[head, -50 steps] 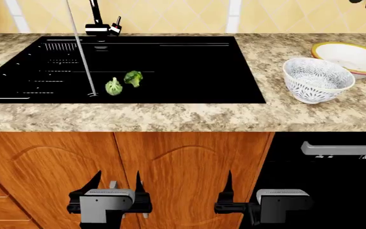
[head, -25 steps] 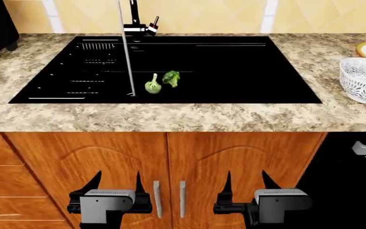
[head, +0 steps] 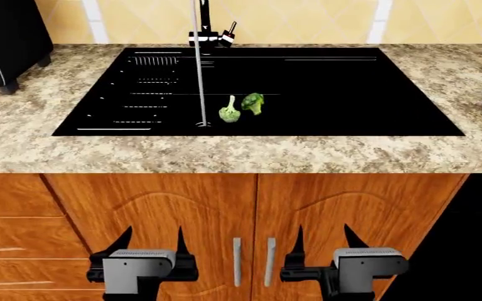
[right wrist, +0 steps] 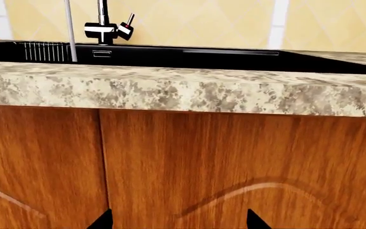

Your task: Pick the sweet potatos and broccolis from the sink and place them in one bowl. Place the broccoli in the other bowl. Then turn off the sink faucet.

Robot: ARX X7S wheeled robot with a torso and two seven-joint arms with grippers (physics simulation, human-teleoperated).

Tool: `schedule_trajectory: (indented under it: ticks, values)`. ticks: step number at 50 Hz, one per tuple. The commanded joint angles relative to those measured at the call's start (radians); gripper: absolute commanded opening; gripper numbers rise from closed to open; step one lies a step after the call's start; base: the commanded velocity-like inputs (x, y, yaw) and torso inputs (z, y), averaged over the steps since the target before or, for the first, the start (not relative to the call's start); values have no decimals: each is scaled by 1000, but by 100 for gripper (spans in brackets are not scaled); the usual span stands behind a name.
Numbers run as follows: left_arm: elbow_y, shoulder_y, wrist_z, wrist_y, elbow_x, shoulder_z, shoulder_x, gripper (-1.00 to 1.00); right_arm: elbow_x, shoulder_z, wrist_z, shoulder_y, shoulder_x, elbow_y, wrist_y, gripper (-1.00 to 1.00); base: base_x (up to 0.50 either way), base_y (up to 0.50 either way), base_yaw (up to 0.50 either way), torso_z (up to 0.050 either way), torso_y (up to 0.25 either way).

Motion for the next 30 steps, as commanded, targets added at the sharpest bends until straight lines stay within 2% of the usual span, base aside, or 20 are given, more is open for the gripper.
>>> schedule_trajectory:
  ticks: [1, 21, 30]
  values:
    - [12, 4, -2, -17, -16, 18, -14, 100, 9, -12, 15, 2, 11, 3, 2, 100, 0, 0, 0, 0, 0]
    - [11, -4, -30, -11, -27, 30, -23, 100, 28, -29, 30, 8, 25, 9, 8, 100, 0, 0, 0, 0, 0]
    - [10, -5, -36, -4, -30, 41, -26, 100, 33, -36, 37, 11, 31, 10, 9, 100, 0, 0, 0, 47, 0]
